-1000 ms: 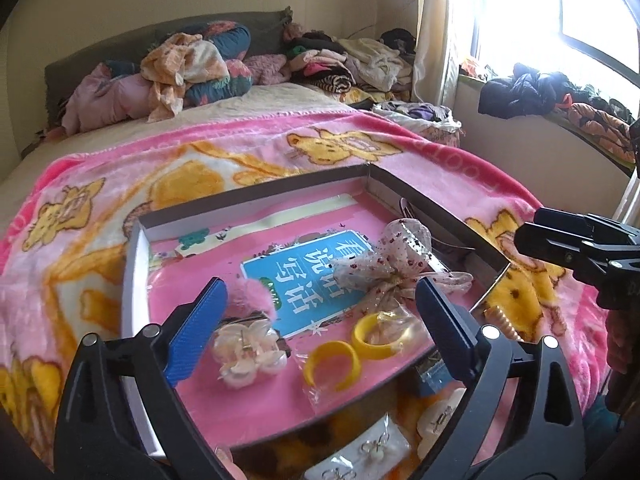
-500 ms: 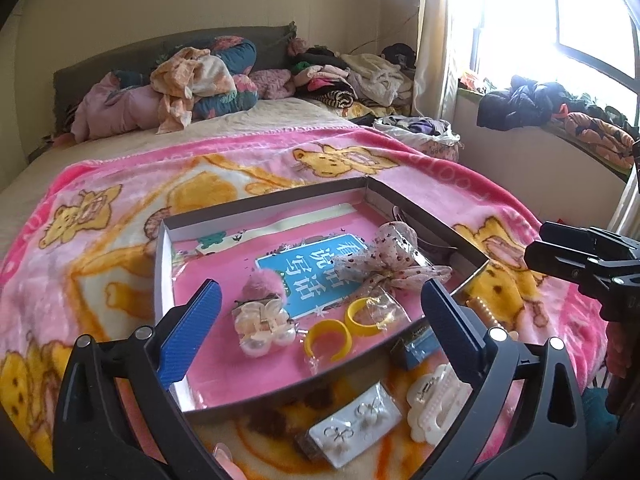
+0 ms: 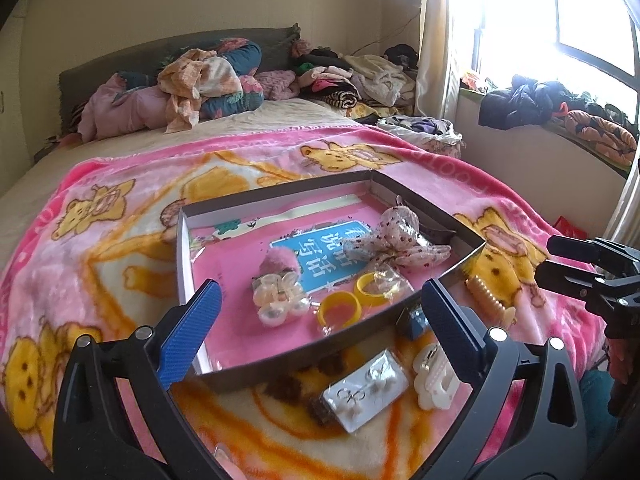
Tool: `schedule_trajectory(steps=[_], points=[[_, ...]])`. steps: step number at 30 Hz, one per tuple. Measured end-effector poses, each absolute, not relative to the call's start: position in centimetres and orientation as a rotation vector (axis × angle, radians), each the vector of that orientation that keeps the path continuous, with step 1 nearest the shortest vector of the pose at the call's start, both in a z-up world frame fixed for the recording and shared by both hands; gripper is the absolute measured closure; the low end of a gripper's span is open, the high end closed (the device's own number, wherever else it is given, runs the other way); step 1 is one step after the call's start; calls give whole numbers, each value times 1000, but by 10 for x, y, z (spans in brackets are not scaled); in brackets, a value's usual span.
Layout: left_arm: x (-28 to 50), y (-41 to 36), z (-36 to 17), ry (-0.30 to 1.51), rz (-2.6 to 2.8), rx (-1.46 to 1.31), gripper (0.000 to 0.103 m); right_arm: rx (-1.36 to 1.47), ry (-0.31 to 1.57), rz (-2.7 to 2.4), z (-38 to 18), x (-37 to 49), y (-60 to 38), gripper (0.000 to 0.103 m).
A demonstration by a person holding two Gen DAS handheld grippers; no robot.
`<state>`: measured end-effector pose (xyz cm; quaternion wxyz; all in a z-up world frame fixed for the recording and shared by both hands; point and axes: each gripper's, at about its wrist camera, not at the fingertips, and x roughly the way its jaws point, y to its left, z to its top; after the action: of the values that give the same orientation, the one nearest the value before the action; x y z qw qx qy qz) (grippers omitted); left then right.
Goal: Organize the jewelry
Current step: 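Withdraw both tools from the box toward the remaining accessories, then grasp the white cloud claw clip with the right tool while the left tool grasps the earring card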
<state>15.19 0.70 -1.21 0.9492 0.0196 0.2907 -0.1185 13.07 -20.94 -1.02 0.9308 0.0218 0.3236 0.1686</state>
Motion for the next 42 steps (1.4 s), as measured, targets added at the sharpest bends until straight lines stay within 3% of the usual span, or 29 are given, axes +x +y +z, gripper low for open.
schedule_trajectory(steps=[25, 42], points=[[117, 30, -37, 652, -216, 57, 12, -15, 698, 417, -32, 106, -172, 23], [118, 33, -68, 724, -259, 98, 12, -98, 799, 459, -72, 122, -143, 17]])
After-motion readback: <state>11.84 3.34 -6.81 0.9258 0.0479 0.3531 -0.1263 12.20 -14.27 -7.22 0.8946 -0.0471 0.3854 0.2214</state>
